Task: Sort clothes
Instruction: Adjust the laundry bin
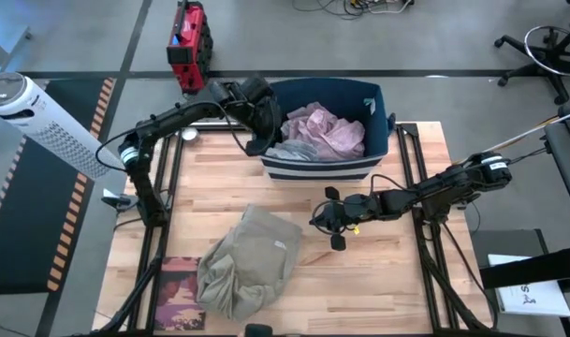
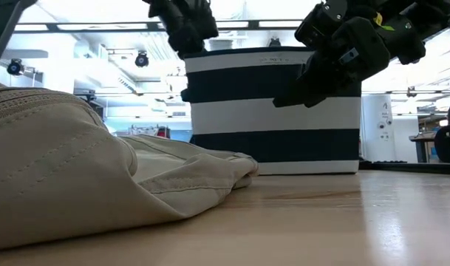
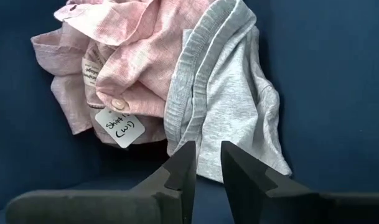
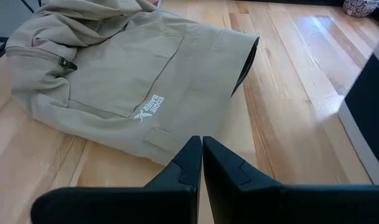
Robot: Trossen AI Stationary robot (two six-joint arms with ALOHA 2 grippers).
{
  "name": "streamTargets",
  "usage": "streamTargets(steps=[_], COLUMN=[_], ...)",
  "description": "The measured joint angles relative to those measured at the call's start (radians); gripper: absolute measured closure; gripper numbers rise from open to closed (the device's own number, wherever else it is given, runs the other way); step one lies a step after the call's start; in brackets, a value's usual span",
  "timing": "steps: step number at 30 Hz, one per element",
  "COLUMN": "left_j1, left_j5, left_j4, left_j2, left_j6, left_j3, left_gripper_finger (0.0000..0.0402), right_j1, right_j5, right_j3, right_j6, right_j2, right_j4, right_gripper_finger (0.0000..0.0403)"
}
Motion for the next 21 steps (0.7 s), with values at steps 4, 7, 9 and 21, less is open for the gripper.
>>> streamTargets(steps=[4,7,9,21], left_j1=[0.0,-0.004,-0.005,-0.017], left_j5=[-0.003,-0.003,-0.003,-0.003], left_j4=[0.008,0.022,0.033,0.116], left_j2=[-0.086,-0.149,-0.186,-0.333], left_j6=[0.027,0.041,0.042,-0.009], left_j3=[-0.082,-0.14,-0.179,-0.299], left_gripper_finger=[0.0353,0.0362,0.0366,0.0295], right_j1=[0.0,0.0,0.0,-0.002], right_j5=[-0.065,-0.068,-0.068,-0.023], right_j3=[0.0,0.0,0.0,0.062], right_j6=[0.0,0.01,0.011,-0.001], right_j2=[0.0,0.0,0.0,0.0], right_j4=[-0.002,-0.001,-0.001,-0.026], right_gripper_finger=[0.0403,0.0403,0.0403,0.0403])
